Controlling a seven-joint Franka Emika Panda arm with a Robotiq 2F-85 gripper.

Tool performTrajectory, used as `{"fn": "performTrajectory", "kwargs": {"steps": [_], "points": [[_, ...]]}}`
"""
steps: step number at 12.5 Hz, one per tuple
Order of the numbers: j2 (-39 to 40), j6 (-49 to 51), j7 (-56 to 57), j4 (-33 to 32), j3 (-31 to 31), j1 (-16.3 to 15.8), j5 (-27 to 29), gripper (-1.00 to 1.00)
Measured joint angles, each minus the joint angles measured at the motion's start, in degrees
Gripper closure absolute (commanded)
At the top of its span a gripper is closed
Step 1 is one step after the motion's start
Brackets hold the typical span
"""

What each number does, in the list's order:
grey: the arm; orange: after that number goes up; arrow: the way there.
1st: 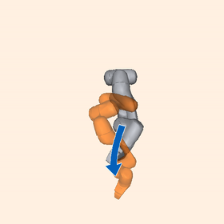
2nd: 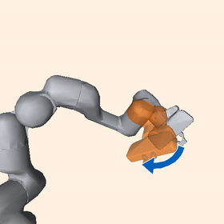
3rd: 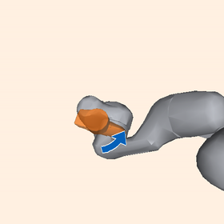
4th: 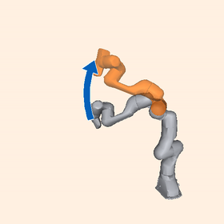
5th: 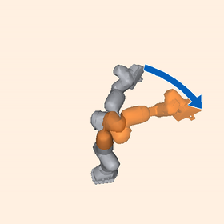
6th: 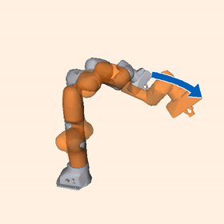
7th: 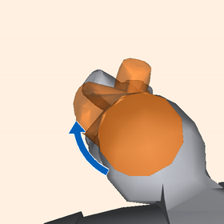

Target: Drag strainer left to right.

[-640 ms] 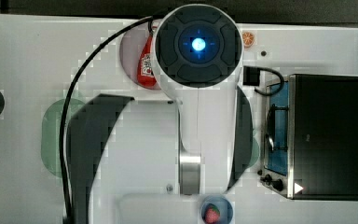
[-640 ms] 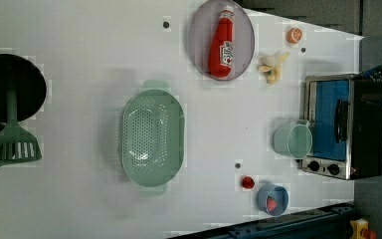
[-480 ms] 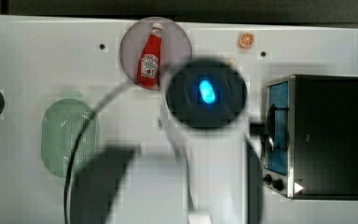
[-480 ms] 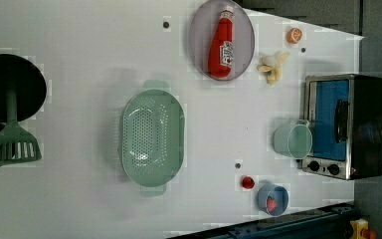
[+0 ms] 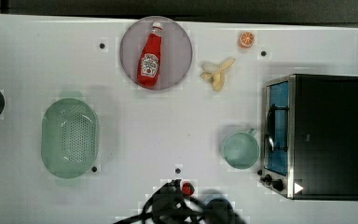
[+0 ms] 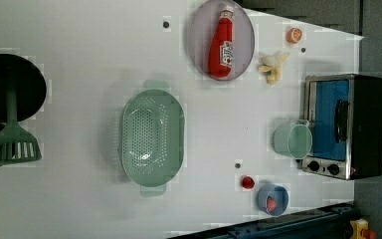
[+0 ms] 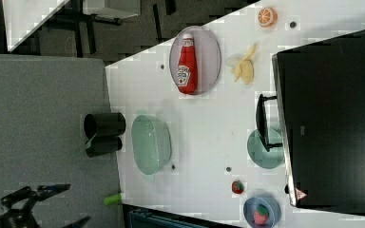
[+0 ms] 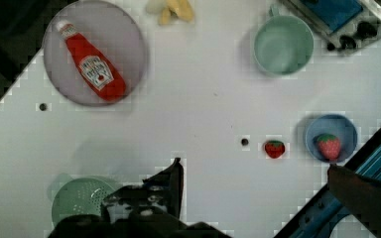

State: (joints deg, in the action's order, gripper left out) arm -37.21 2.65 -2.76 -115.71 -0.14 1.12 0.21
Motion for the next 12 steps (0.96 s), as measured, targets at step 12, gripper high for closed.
{"fn": "performTrajectory", "kwargs": {"steps": [12], "points": [[37.8,-35.4,-33.9,-10.3,-32.9,-4.2,-0.2,-1.00]]}}
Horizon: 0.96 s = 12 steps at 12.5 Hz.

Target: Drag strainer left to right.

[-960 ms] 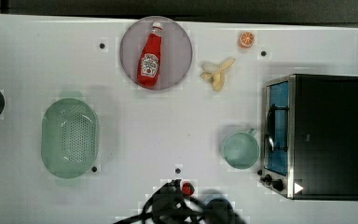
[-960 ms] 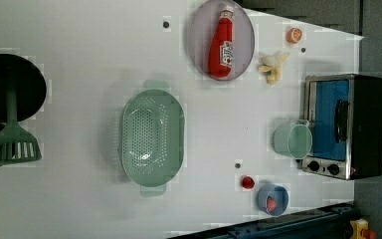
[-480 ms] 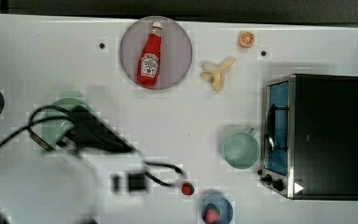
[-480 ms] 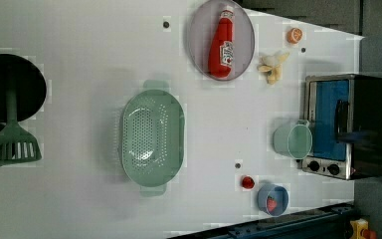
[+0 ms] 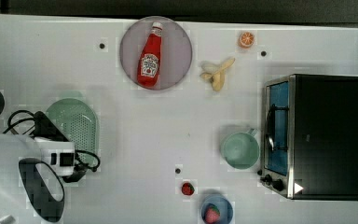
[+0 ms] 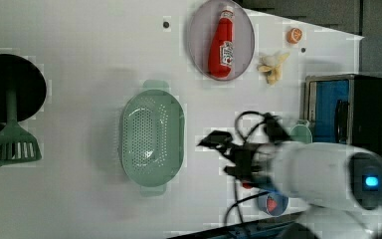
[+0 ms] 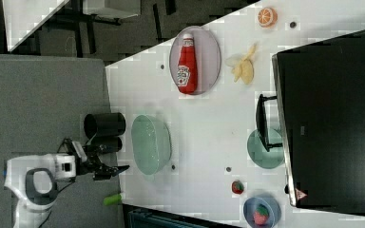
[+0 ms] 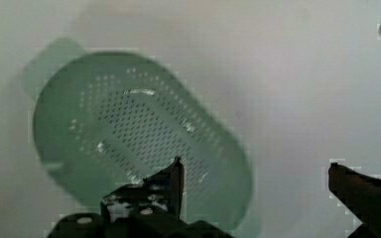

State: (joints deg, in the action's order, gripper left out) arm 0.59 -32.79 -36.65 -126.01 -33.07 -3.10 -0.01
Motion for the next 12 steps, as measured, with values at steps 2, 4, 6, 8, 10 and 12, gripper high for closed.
{"fn": "performTrajectory", "kwargs": {"steps": [2,4,6,8,10,12], "points": [[4.9,-5.2,-7.7,0.2,-1.5,-0.7,0.6,-1.00],[9.8,-9.5,-15.1,0.4,-2.0,-0.4,-2.0,-1.00],[13.7,-13.5,-21.5,0.3,-1.1,-0.5,-2.9,-1.00],[18.2,-16.0,-28.1,0.2,0.1,0.1,-5.4,-1.00],[23.1,-21.1,-32.4,0.8,0.7,1.3,-6.8,-1.00],[26.6,-23.2,-36.2,1.3,1.8,1.3,-10.4,-1.00]]}}
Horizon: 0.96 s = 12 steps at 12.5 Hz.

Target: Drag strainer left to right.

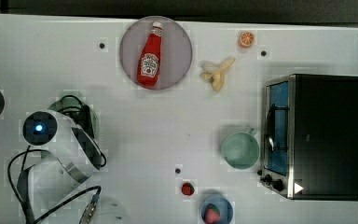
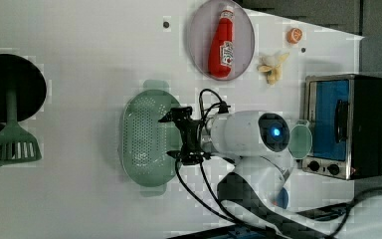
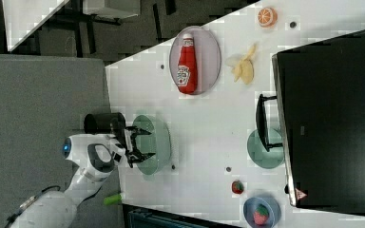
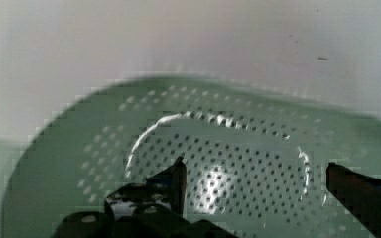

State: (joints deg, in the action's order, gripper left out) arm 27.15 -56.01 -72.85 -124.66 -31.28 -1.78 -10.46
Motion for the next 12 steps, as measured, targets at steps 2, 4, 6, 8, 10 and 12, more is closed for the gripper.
{"fn": "performTrajectory", "kwargs": {"steps": [2,4,6,8,10,12], "points": [[1.8,-1.7,-2.4,-0.3,1.6,-1.3,-0.6,-1.00],[4.5,-4.8,-2.7,-0.3,2.7,-2.2,-1.8,-1.00],[5.3,-6.5,-2.7,-0.8,4.2,-2.8,-2.3,-1.00],[4.9,-6.8,-2.7,-1.7,5.4,-2.5,-2.1,-1.00],[4.9,-6.6,-2.7,-1.6,7.2,-2.5,-2.3,-1.00],[4.6,-6.9,-3.5,-2.2,8.1,-2.0,-1.8,-1.00]]}}
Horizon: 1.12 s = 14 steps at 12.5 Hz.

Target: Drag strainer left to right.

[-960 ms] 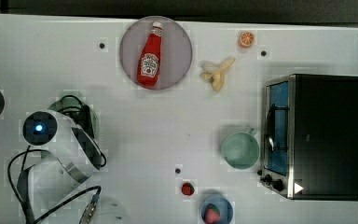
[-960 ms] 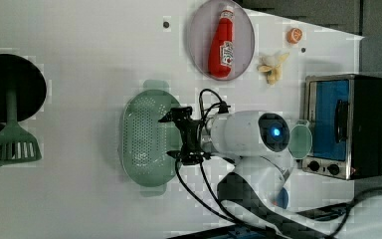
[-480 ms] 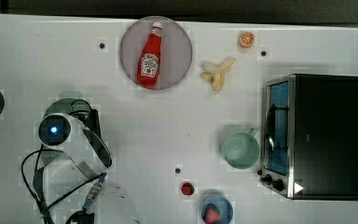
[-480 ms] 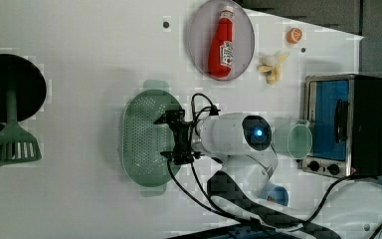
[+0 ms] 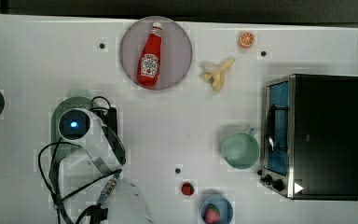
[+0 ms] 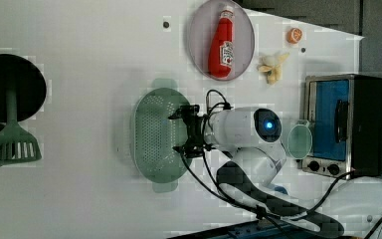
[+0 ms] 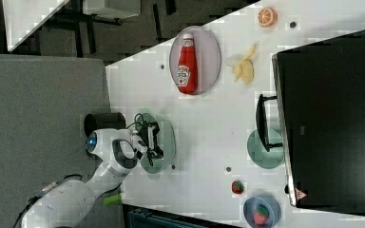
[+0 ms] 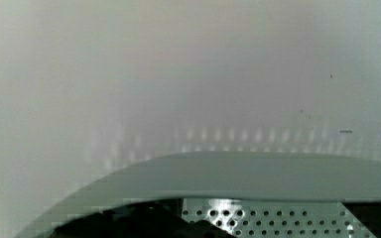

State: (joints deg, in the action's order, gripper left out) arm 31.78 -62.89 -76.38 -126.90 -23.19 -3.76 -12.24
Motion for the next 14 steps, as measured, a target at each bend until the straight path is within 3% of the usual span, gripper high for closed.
{"fn": "performTrajectory", "kwargs": {"steps": [5,7,14], "points": [[-5.4,1.1,-0.3,-2.2,0.7,1.9,-1.0,-1.00],[-5.7,0.0,-0.3,-2.5,1.0,2.8,1.8,-1.00],[-7.4,2.2,5.1,-8.3,5.8,4.7,2.0,-1.00]]}}
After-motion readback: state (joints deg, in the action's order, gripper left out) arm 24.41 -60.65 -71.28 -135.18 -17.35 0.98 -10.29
